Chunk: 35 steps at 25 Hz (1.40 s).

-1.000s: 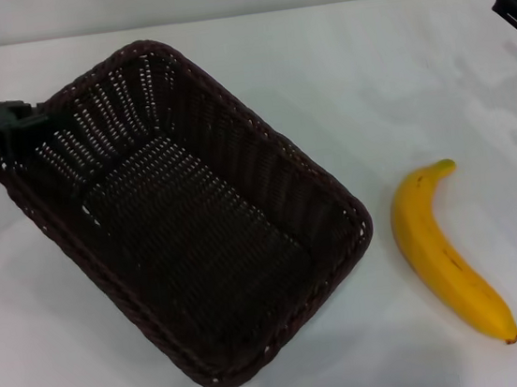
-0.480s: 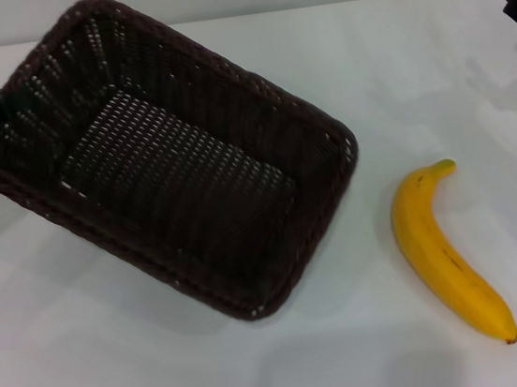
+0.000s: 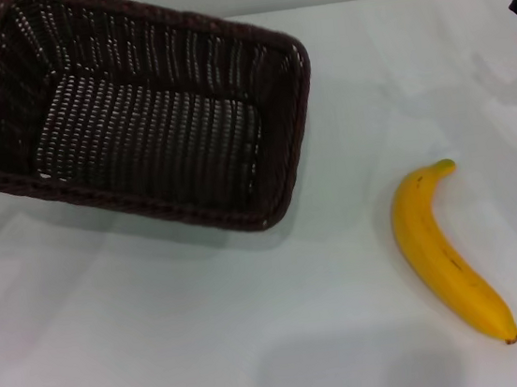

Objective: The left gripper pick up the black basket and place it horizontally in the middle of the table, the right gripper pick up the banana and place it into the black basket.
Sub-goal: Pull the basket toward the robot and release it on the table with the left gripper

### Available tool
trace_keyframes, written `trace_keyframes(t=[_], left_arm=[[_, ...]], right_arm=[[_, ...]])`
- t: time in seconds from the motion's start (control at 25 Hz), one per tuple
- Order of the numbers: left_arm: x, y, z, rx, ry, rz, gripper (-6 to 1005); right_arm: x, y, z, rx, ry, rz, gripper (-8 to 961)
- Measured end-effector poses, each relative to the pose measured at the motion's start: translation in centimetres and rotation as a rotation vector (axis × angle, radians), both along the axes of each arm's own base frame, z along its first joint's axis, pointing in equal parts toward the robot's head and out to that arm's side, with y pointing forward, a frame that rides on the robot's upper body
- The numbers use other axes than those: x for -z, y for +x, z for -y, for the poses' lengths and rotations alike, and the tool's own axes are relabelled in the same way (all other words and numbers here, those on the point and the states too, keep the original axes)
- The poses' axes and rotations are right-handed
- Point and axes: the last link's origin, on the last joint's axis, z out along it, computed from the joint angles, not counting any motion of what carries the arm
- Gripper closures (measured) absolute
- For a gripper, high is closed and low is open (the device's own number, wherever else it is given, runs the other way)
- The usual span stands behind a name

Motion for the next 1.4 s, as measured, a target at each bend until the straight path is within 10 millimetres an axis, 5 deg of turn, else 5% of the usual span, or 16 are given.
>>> trace_keyframes(t=[0.84,1.24,1.4], left_arm=[[8.7,0.4,1.0,-0.198,-0.019,0.191,695],[8.7,1.2,1.4,-0.149,-0.03,0.227,634],[8.5,1.2,1.8,-0.13,-0.021,0.231,442]], right_arm=[[-0.1,0.3,-0.1,0.02,-0.002,0.01,95],[-0.1,0.4,-0.1,0.021,-0.002,0.011,96],[-0.1,0.5,0.0,0.023,-0.002,0.011,96]])
